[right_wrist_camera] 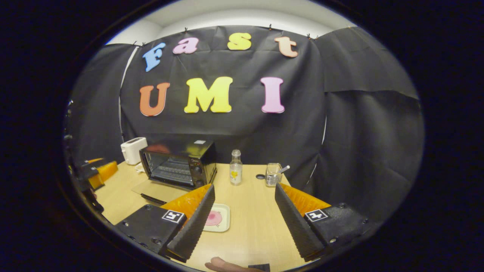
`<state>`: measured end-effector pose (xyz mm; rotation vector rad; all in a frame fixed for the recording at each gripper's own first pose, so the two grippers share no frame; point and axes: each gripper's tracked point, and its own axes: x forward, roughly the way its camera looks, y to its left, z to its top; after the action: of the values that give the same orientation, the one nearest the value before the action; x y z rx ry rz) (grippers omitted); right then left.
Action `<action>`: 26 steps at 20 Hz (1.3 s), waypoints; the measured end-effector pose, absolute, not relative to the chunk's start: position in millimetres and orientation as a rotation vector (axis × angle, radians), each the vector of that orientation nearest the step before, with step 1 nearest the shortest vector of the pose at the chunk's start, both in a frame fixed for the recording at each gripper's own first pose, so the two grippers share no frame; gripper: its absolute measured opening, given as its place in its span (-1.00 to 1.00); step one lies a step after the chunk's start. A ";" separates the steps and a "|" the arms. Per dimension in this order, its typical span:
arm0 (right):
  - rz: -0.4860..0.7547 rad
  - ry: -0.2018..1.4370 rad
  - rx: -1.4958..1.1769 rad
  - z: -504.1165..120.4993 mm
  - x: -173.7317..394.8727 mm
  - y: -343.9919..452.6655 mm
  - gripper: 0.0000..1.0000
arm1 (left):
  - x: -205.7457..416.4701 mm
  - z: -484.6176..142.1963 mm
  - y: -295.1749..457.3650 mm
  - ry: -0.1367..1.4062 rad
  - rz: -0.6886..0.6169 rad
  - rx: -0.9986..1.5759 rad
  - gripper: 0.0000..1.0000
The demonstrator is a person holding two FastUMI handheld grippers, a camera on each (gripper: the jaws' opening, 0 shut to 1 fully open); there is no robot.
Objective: Open the electric oven with the left hand, put the food in, and close the electric oven.
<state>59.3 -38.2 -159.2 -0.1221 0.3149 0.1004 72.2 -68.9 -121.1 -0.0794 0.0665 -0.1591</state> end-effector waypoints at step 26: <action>0.255 1.002 0.051 -416.0 156.5 4.2 0.04 | 57.0 -110.0 -43.5 0.002 -0.095 -0.043 0.90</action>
<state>156.5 4.2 -416.0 0.0513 1.0017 0.2552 57.0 -43.5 -110.0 -0.0428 0.0024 -0.0952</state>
